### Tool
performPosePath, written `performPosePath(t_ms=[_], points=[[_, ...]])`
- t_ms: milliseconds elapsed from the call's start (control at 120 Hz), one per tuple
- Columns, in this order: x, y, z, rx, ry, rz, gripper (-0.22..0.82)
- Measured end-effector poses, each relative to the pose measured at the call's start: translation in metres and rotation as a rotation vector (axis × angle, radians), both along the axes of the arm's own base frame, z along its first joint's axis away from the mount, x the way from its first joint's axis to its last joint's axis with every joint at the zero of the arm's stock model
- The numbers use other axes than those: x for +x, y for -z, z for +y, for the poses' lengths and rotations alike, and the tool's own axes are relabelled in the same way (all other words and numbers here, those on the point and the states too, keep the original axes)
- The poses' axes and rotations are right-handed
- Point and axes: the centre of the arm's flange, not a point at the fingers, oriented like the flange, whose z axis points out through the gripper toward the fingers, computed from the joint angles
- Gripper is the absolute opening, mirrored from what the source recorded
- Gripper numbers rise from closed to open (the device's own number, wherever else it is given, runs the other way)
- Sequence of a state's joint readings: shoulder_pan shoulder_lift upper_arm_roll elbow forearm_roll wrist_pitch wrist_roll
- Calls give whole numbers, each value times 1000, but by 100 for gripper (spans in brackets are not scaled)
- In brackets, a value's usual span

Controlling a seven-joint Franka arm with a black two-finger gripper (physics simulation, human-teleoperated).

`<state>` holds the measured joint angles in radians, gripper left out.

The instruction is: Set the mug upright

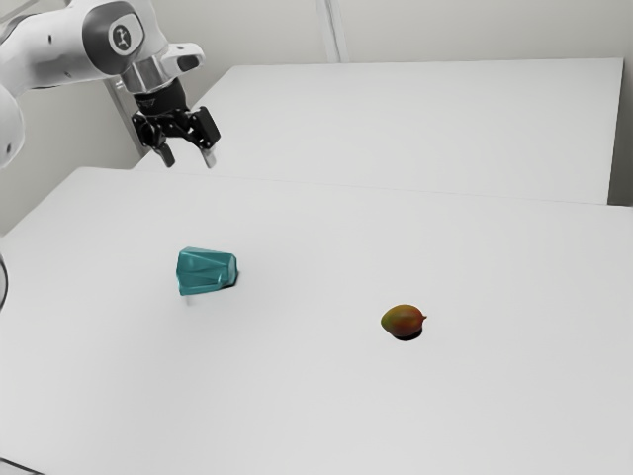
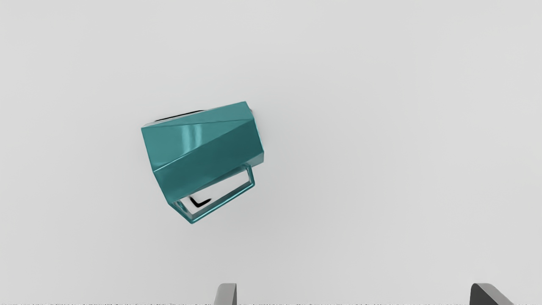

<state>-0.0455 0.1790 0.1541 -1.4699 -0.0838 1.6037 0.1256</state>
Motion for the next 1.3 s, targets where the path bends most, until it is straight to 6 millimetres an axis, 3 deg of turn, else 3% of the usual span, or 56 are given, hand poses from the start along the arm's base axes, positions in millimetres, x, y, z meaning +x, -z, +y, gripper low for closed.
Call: performPosePath(t_ms=[300,367,500,658,817,942,1183,1300], points=[[-6,-3,0,-7,11,13,60],[-9,-1,13,-41,-16,16,60],[-36,49,100,-241,-194,62,60],[-59,102,147,-438,-297,42,60],[-69,165,171,-572,-365,-10,60],[-72,202,184,-639,-392,-57,60],[-56,262,212,-733,-399,-179,60],[-52,272,211,-773,-375,-235,60]])
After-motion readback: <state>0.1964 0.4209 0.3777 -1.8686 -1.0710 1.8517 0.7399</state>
